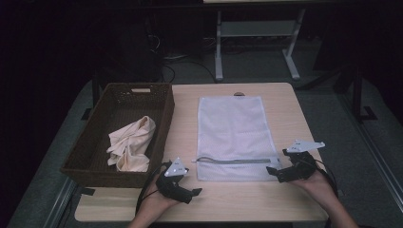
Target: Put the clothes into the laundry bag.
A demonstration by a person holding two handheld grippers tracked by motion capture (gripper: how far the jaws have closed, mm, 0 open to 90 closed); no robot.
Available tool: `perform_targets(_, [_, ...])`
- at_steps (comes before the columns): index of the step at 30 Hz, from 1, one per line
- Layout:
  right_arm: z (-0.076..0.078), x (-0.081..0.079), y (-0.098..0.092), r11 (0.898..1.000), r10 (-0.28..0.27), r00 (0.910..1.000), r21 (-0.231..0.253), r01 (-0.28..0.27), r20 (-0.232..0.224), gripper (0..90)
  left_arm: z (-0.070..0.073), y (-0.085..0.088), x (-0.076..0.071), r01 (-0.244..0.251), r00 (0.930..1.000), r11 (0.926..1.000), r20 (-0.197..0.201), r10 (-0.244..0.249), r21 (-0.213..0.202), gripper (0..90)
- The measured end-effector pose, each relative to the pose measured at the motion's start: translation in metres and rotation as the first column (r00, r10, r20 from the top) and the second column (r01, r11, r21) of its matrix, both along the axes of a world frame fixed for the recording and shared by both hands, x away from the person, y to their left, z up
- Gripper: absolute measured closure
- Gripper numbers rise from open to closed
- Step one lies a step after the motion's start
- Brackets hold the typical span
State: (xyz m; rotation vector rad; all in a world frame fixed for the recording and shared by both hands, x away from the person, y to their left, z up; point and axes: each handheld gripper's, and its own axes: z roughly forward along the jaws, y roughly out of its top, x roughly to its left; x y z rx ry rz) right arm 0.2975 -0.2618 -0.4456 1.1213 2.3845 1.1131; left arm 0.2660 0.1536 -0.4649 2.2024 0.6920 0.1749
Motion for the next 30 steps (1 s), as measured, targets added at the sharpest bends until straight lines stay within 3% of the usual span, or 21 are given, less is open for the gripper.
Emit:
perform_targets(8, [0.009, 0.013, -0.002, 1.0, -0.002, 0.9998, -0.02, 0.001, -0.017, 14.2, 0.001, -0.001, -0.001, 0.004, 1.0, 1.0, 0.005, -0.004, -0.001, 12.3])
perform_targets(19, [0.018, 0.04, 0.0, 0.999, -0.024, 0.9975, -0.032, 0.021, -0.066, 23.0, 0.001, 0.0, 0.0, 0.003, 1.0, 1.0, 0.003, -0.003, 0.001, 12.3])
perform_targets(26, [0.024, 0.055, 0.005, 0.999, -0.031, 0.9974, -0.036, 0.028, -0.065, 30.0, 0.0, 0.0, 0.0, 0.005, 1.0, 1.0, -0.001, -0.005, 0.002, 12.3])
perform_targets(30, [0.025, 0.061, 0.004, 0.999, -0.052, 0.998, 0.003, 0.052, -0.037, 37.9, 0.0, 0.0, 0.0, 0.005, 1.0, 1.0, -0.001, -0.005, 0.0, 12.4])
